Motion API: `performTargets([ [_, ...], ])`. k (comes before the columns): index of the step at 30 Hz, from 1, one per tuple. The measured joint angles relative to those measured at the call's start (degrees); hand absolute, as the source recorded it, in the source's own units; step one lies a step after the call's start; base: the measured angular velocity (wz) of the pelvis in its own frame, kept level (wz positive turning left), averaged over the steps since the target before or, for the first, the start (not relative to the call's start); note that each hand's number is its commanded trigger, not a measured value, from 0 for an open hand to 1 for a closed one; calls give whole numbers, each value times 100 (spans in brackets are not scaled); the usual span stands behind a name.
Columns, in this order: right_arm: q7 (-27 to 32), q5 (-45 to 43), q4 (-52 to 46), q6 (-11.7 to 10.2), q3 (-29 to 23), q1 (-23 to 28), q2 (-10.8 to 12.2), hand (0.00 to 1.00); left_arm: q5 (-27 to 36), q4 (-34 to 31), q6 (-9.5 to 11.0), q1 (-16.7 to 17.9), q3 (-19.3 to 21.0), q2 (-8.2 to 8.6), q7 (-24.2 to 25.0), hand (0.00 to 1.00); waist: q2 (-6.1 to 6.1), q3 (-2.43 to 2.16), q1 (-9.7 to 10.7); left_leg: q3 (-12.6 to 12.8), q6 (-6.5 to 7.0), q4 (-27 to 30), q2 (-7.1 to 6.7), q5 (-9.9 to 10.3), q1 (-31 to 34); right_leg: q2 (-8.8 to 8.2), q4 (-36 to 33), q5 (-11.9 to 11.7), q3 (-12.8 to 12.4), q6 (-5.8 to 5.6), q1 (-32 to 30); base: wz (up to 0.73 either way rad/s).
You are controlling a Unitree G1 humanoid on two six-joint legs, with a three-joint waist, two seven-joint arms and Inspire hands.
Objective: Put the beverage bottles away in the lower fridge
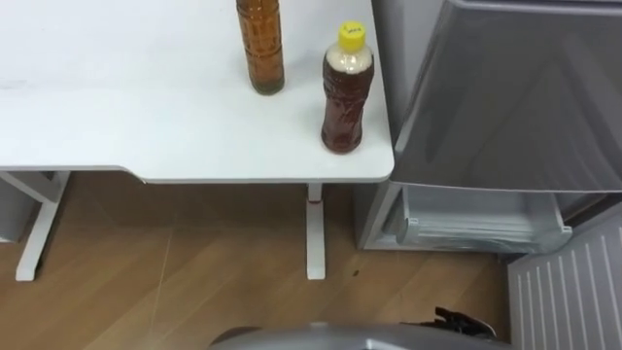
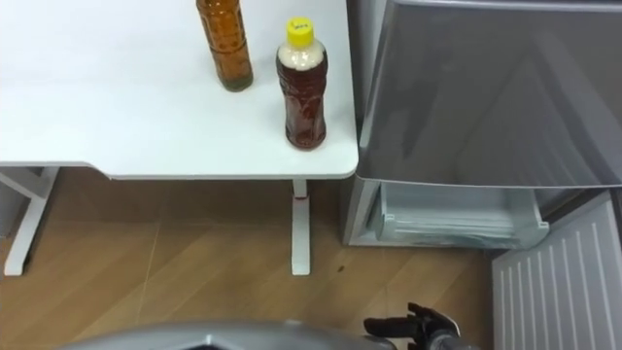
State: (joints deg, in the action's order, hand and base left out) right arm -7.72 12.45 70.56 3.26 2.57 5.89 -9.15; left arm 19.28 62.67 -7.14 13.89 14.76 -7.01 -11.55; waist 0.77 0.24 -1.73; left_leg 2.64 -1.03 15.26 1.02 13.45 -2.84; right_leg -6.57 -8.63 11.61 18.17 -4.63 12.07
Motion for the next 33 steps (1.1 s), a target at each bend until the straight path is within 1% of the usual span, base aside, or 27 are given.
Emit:
performTargets([
  [2, 34, 74, -5, 6, -9, 35, 0, 0, 436, -59, 101, 14, 115, 18, -215, 0, 0, 1, -15, -48, 2, 13, -18, 0, -3, -14, 0, 0, 58, -1, 34, 11],
  [4, 99, 101, -9, 12, -7, 77, 2, 0, 997, -293, 225, 113, 280, 83, -579, 0, -19, 0, -95, -53, 11, -10, -27, 2, -92, -24, 2, 4, 62, -7, 80, 4],
  [5, 117, 96, -15, 10, -7, 95, 1, 0, 1068, -347, 249, 121, 337, 100, -681, 0, -24, -3, -133, -53, 12, -10, -27, 4, -102, -24, 2, 4, 61, -8, 87, 0],
  [6, 144, 93, -43, 7, -12, 94, -2, 0, 1175, -516, 263, 124, 438, 125, -883, 0, -30, -3, -210, -63, 12, -6, -26, 4, -93, -24, 2, 5, 72, -8, 84, 4],
  [8, 152, 77, -44, 8, -57, 99, -8, 0, 1301, -702, 369, 129, 635, 135, -1115, 0, -34, -6, -312, -99, 12, 6, -28, 3, -82, -20, 0, 4, 88, -8, 89, 6],
  [10, 156, 4, -53, 18, -58, 99, -35, 0, 1500, -1069, 521, 198, 763, 130, -1433, 0, -55, -14, -349, -130, 12, 16, -38, 1, -72, -23, -1, 4, 107, -8, 98, 5],
  [11, 158, -3, -59, 18, -54, 98, -41, 0, 1525, -1182, 551, 223, 778, 127, -1513, 0, -77, -26, -357, -139, 12, 16, -45, 0, -74, -25, -1, 4, 105, -8, 103, 7],
  [13, 153, -23, -99, 44, -47, 118, -61, 0, 1732, -1717, 674, 302, 800, 124, -1904, 0, -102, -39, -380, -164, 16, 16, -58, -7, -85, -29, -2, 4, 126, -8, 121, 5],
  [14, 149, -39, -131, 42, -48, 137, -64, 0, 1742, -1819, 732, 309, 819, 123, -1988, 0, -114, -44, -384, -168, 17, 16, -58, -8, -89, -30, -2, 4, 136, -8, 128, 6],
  [16, 107, -210, -202, -14, -183, 205, -61, 0, 1712, -2210, 913, 284, 915, 108, -2335, 0, -137, -56, -354, -213, 15, 28, -64, -10, -87, -28, -2, 4, 173, -7, 150, 8],
  [17, 100, -241, -207, -27, -221, 213, -62, 0, 1706, -2326, 959, 284, 934, 107, -2412, 0, -138, -57, -349, -220, 14, 28, -66, -11, -84, -28, -2, 4, 180, -7, 150, 5],
  [19, 87, -279, -270, -75, -275, 269, -67, 0, 1702, -3031, 1119, 314, 993, 101, -2767, 0, -141, -56, -364, -224, 10, 26, -65, -15, -80, -26, -1, 4, 182, -7, 142, 0],
  [20, 80, -280, -301, -75, -275, 281, -69, 0, 1684, -3191, 1188, 314, 993, 100, -2839, 0, -143, -57, -365, -224, 11, 24, -65, -16, -77, -26, -1, 4, 183, -8, 140, 0],
  [21, 62, -327, -343, -90, -280, 297, -71, 0, 1560, -3451, 1350, 302, 995, 97, -2962, 0, -148, -60, -368, -224, 13, 19, -69, -19, -80, -29, 0, 4, 182, -7, 143, 0],
  [22, 59, -407, -344, -142, -302, 307, -71, 0, 1415, -3730, 1457, 290, 997, 95, -3061, 0, -150, -61, -387, -230, 14, 17, -70, -20, -84, -29, 0, 4, 190, -7, 148, 0],
  [23, 59, -419, -340, -179, -315, 316, -68, 0, 1343, -3875, 1504, 273, 1000, 94, -3103, 0, -152, -62, -389, -236, 14, 18, -73, -21, -83, -29, 1, 4, 191, -7, 150, 5],
  [24, 62, -460, -334, -255, -361, 346, -55, 0, 1242, -4186, 1586, 202, 1005, 85, -3216, 0, -144, -58, -375, -260, 13, 22, -80, -28, -72, -29, 0, 4, 215, -7, 149, 10],
  [25, 62, -516, -334, -287, -384, 347, -53, 0, 1208, -4503, 1685, 145, 1006, 49, -3325, 0, -136, -59, -373, -286, 12, 14, -85, -41, -69, -29, -1, 4, 238, -7, 150, 9],
  [26, 66, -557, -331, -315, -385, 347, -55, 0, 1208, -4639, 1743, 122, 1007, 16, -3374, 0, -136, -60, -382, -286, 10, 6, -85, -44, -76, -29, -1, 4, 238, -7, 150, 4],
  [28, 83, -613, -299, -414, -384, 361, -78, 0, 1216, -5098, 1945, 22, 1007, -147, -3500, 0, -154, -59, -398, -286, 10, 6, -83, -45, -78, -27, -1, 4, 238, -7, 158, 0],
  [29, 83, -630, -303, -435, -385, 369, -74, 0, 1217, -5285, 1946, 18, 1011, -169, -3539, 0, -162, -59, -397, -286, 10, 7, -82, -44, -71, -27, 1, 4, 240, -7, 154, 0],
  [31, 82, -653, -311, -487, -390, 391, -74, 0, 1101, -6069, 2039, -25, 1032, -235, -3631, 0, -148, -55, -407, -282, 9, 4, -84, -44, -47, -28, 3, 4, 235, -7, 126, 0],
  [32, 82, -654, -304, -507, -390, 430, -74, 0, 989, -6186, 2065, -25, 1035, -277, -3625, 0, -134, -47, -419, -281, 9, 2, -84, -44, -50, -28, 4, 4, 236, -8, 128, 0],
  [33, 82, -658, -309, -532, -397, 438, -74, 0, 798, -6416, 2098, -27, 1071, -340, -3589, 0, -145, -51, -419, -280, 10, -5, -84, -44, -65, -28, 6, 4, 236, -8, 143, 0],
])
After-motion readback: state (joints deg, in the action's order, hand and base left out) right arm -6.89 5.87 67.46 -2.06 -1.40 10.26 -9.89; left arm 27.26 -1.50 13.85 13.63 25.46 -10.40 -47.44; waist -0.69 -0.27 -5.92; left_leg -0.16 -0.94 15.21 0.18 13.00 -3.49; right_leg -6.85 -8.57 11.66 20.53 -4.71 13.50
